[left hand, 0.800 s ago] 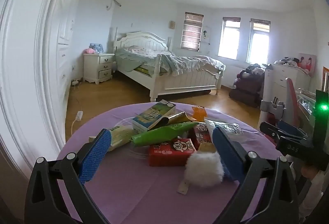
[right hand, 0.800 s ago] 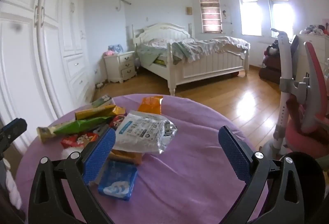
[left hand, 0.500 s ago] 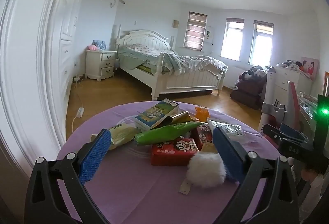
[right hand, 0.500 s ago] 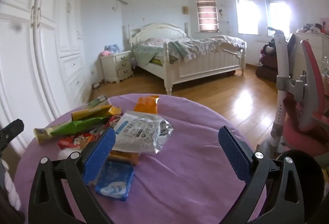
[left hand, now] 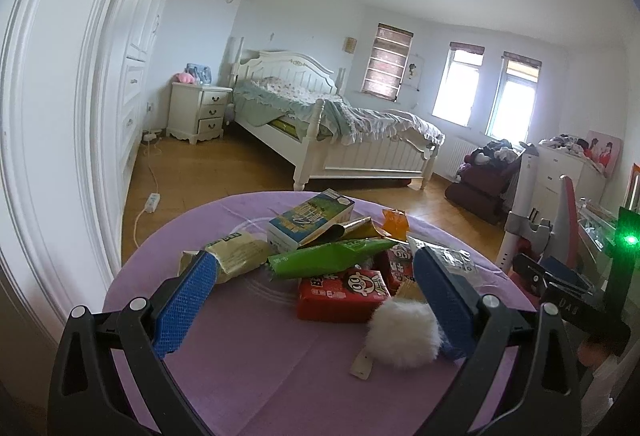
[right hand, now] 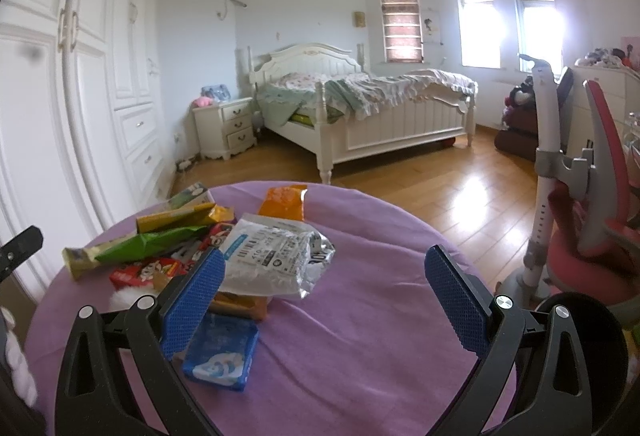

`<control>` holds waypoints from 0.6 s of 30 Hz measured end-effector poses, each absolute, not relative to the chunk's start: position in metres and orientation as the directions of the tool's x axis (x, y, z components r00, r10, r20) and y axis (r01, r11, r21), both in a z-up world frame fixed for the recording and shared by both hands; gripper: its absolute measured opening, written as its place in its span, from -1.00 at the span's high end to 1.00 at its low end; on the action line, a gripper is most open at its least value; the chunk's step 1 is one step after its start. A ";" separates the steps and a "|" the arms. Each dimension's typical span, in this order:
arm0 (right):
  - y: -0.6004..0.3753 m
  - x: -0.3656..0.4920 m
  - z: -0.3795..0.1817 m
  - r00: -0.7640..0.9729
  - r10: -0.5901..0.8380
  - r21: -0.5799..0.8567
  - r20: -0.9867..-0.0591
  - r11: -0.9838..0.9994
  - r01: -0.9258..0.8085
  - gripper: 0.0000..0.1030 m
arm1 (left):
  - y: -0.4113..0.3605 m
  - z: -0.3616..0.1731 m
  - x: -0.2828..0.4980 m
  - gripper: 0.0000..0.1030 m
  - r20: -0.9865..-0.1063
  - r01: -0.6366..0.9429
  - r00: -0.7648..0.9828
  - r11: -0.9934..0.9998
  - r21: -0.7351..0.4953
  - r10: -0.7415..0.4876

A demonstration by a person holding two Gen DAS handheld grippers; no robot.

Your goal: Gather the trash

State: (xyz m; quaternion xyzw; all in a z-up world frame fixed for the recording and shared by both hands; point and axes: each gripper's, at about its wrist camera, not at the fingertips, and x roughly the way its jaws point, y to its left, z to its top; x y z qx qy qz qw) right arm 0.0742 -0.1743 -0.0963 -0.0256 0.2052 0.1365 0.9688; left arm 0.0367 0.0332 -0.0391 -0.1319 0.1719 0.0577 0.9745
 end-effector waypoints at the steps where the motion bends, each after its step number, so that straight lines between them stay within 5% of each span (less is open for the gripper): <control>1: -0.174 0.074 -0.096 0.876 0.251 0.002 -0.411 0.962 -0.274 -0.92 | 0.035 -0.040 0.037 -0.90 -0.349 -0.158 0.935 0.958 -0.240 0.066; 18: -0.175 0.075 -0.097 0.883 0.245 -0.007 -0.400 0.963 -0.270 -0.92 | 0.045 -0.040 0.032 -0.90 -0.347 -0.166 0.937 0.932 -0.322 0.047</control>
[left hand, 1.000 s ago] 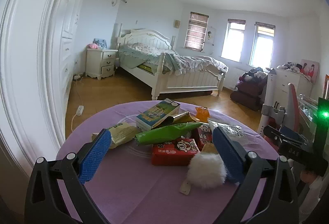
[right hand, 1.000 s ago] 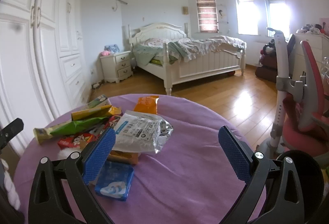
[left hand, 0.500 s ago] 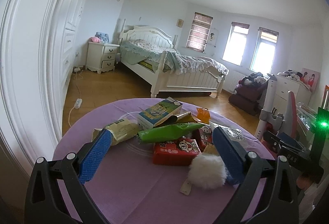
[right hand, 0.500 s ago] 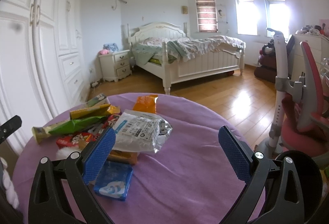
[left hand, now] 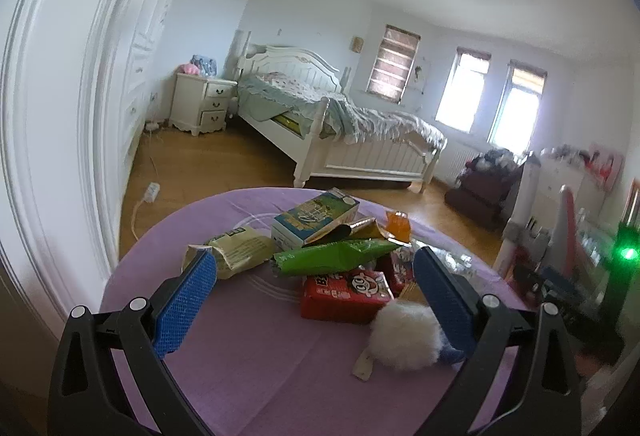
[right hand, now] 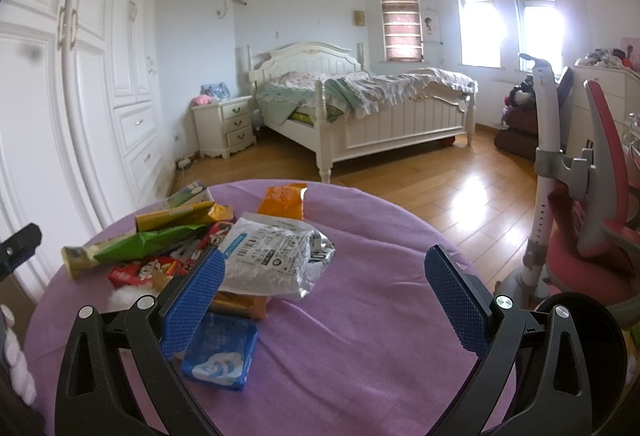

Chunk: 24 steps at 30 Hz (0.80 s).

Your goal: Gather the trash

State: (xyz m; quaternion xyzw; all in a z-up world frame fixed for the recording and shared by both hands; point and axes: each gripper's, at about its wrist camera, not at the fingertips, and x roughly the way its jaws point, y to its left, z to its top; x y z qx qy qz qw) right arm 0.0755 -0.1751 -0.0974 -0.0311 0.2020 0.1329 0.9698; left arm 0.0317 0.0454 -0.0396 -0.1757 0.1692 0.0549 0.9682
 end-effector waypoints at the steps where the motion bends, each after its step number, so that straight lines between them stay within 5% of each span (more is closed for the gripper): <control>1: -0.176 0.075 -0.097 0.883 0.243 -0.011 -0.401 0.963 -0.270 -0.92 | 0.051 -0.041 0.029 -0.90 -0.340 -0.163 0.940 0.920 -0.357 0.034; 5: -0.181 0.081 -0.097 0.870 0.260 0.023 -0.419 0.961 -0.276 -0.92 | 0.081 -0.046 0.029 -0.90 -0.358 -0.174 0.933 0.897 -0.406 0.019; 14: -0.175 0.126 -0.081 0.703 0.456 0.285 -0.546 0.890 -0.356 -0.91 | 0.108 -0.042 0.098 -0.90 -0.550 -0.127 0.833 0.988 -0.087 0.059; 19: -0.160 0.175 -0.078 0.570 0.485 0.371 -0.663 0.874 -0.312 -0.91 | 0.130 -0.060 0.140 -0.89 -0.660 -0.109 0.751 0.984 -0.138 -0.010; 21: -0.150 0.189 -0.085 0.528 0.460 0.351 -0.714 0.887 -0.299 -0.84 | 0.134 -0.067 0.147 -0.65 -0.684 -0.118 0.730 0.981 -0.152 -0.018; 22: -0.146 0.193 -0.093 0.517 0.434 0.322 -0.738 0.900 -0.295 -0.79 | 0.136 -0.072 0.150 -0.21 -0.701 -0.117 0.712 0.979 -0.169 -0.036; 24: -0.141 0.197 -0.106 0.500 0.391 0.280 -0.773 0.917 -0.284 -0.52 | 0.138 -0.080 0.153 0.10 -0.727 -0.132 0.686 0.976 -0.173 -0.036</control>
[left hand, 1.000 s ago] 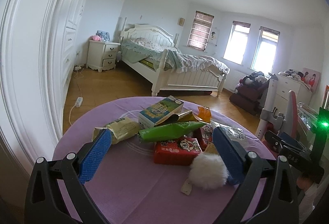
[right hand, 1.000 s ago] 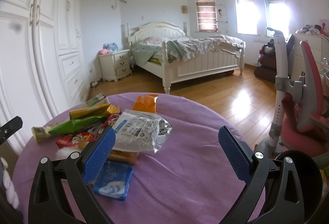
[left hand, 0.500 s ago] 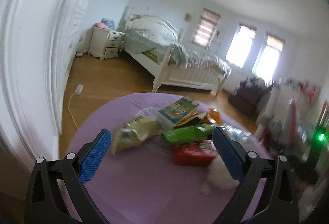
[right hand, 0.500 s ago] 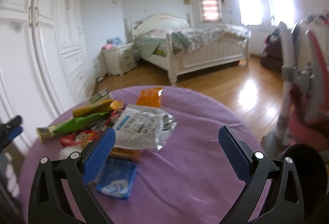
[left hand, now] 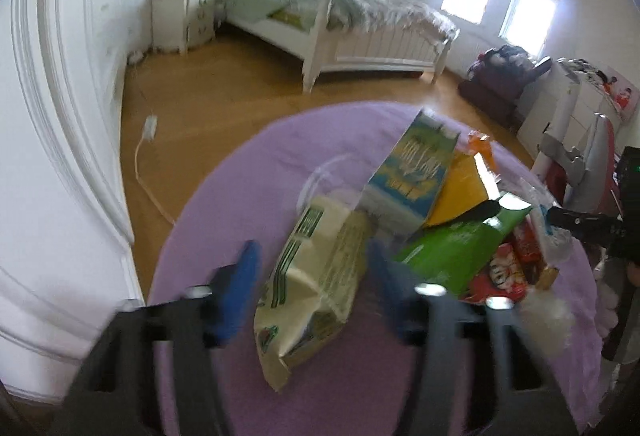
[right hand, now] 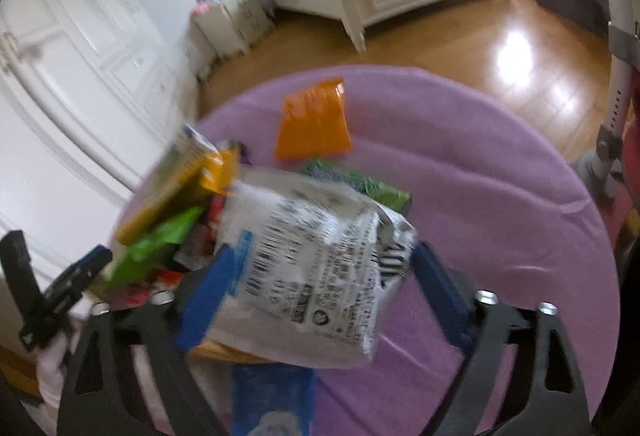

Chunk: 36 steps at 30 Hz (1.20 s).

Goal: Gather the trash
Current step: 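Grasp the beige snack bag with left tool while right tool grasps white wrapper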

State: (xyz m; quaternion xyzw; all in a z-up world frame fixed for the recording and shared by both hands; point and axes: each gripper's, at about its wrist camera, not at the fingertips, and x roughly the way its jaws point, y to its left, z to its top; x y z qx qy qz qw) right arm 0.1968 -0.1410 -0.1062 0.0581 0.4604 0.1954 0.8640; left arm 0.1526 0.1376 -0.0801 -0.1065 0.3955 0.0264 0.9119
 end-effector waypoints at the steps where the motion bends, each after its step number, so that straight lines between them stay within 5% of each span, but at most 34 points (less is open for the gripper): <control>1: -0.141 0.195 -0.108 0.505 0.396 0.283 -0.767 0.915 -0.287 -0.49 | 0.138 -0.084 0.153 0.28 -0.738 -0.130 0.673 0.975 -0.178 -0.045; 3: -0.144 0.187 -0.107 0.535 0.393 0.279 -0.748 0.917 -0.284 -0.21 | 0.139 -0.083 0.148 0.41 -0.732 -0.123 0.679 0.974 -0.190 -0.057; 6: -0.158 0.179 -0.099 0.538 0.418 0.318 -0.732 0.908 -0.273 0.17 | 0.137 -0.080 0.141 0.95 -0.724 -0.114 0.687 0.976 -0.188 -0.059; 14: -0.194 0.142 -0.066 0.585 0.513 0.435 -0.628 0.855 -0.282 0.28 | 0.130 -0.053 0.097 0.98 -0.664 -0.136 0.745 0.961 -0.242 -0.062; 19: -0.230 0.108 -0.041 0.627 0.567 0.512 -0.534 0.807 -0.294 0.29 | 0.112 -0.036 0.075 0.97 -0.660 -0.136 0.751 0.976 -0.171 -0.011; 22: -0.252 0.090 -0.034 0.634 0.579 0.534 -0.512 0.793 -0.293 0.29 | 0.107 -0.044 0.087 0.84 -0.694 -0.151 0.720 0.982 -0.110 0.033; 24: -0.263 0.079 -0.034 0.631 0.581 0.534 -0.514 0.792 -0.295 0.29 | 0.110 -0.056 0.102 0.28 -0.736 -0.166 0.672 0.985 -0.045 0.079; 25: -0.268 0.074 -0.034 0.631 0.579 0.530 -0.517 0.795 -0.295 0.29 | 0.109 -0.061 0.107 -0.41 -0.751 -0.155 0.655 0.988 -0.023 0.085; 26: -0.273 0.069 -0.035 0.633 0.574 0.526 -0.519 0.799 -0.293 0.29 | 0.105 -0.064 0.112 -0.77 -0.752 -0.120 0.655 0.993 -0.007 0.073; 27: -0.280 0.062 -0.037 0.635 0.567 0.521 -0.525 0.804 -0.287 0.29 | 0.101 -0.066 0.112 -0.78 -0.740 -0.084 0.670 0.996 0.000 0.057; 30: -0.298 0.042 -0.043 0.638 0.549 0.518 -0.540 0.814 -0.262 0.29 | 0.094 -0.073 0.121 -0.73 -0.748 -0.015 0.664 1.000 0.017 0.023; 32: -0.303 0.035 -0.054 0.635 0.536 0.509 -0.557 0.824 -0.249 0.29 | 0.098 -0.084 0.130 0.14 -0.782 -0.009 0.623 1.000 -0.013 -0.004; 36: -0.308 0.031 -0.067 0.620 0.543 0.525 -0.566 0.817 -0.237 0.29 | 0.114 -0.086 0.128 0.23 -0.784 -0.054 0.620 0.995 -0.088 -0.036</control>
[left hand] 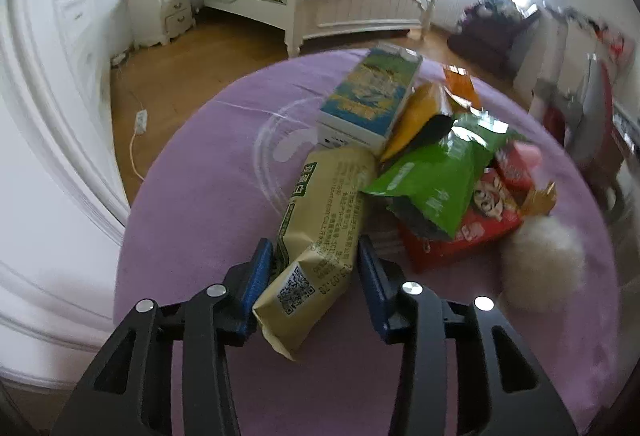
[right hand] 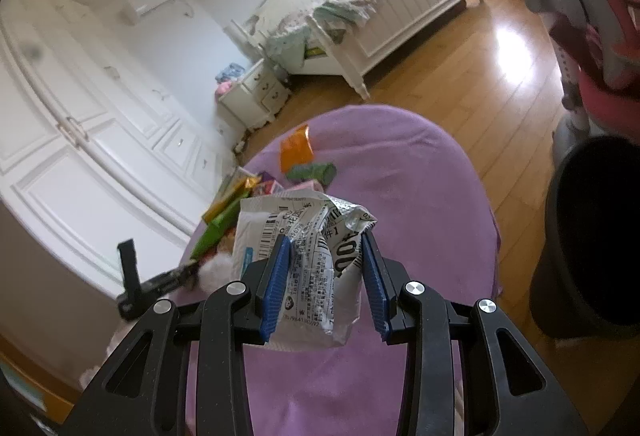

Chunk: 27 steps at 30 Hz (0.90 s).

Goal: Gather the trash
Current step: 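Grasp the beige snack bag with left tool while right tool grasps white wrapper, then carry both items to the black bin and open both tools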

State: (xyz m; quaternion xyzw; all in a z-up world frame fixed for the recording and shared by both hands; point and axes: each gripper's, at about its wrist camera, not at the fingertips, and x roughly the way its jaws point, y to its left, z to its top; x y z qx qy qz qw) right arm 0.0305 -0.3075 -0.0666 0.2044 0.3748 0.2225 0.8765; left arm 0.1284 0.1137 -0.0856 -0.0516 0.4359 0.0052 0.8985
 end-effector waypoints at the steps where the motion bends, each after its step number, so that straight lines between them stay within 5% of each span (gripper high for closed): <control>1: -0.307 0.029 -0.067 0.619 0.548 0.528 -0.563 0.814 -0.240 0.29 | 0.117 -0.081 0.121 0.31 -0.774 -0.062 0.632 0.992 -0.107 -0.044; 7: -0.307 0.030 -0.061 0.612 0.607 0.580 -0.507 0.765 -0.279 0.29 | 0.101 -0.038 0.067 0.31 -0.677 -0.056 0.728 0.976 -0.209 -0.103; 14: -0.354 0.032 -0.069 0.659 0.603 0.646 -0.449 0.729 -0.226 0.29 | -0.013 0.001 0.051 0.30 -0.604 0.158 0.733 0.942 -0.297 -0.313; 23: -0.511 -0.005 -0.093 0.817 0.346 0.680 -0.461 0.729 0.075 0.28 | -0.233 -0.031 0.117 0.30 -0.606 0.484 0.483 0.769 -0.417 -0.632; 27: -0.556 -0.021 -0.116 0.825 0.264 0.683 -0.499 0.706 0.188 0.28 | -0.313 -0.059 0.142 0.30 -0.637 0.534 0.368 0.715 -0.452 -0.677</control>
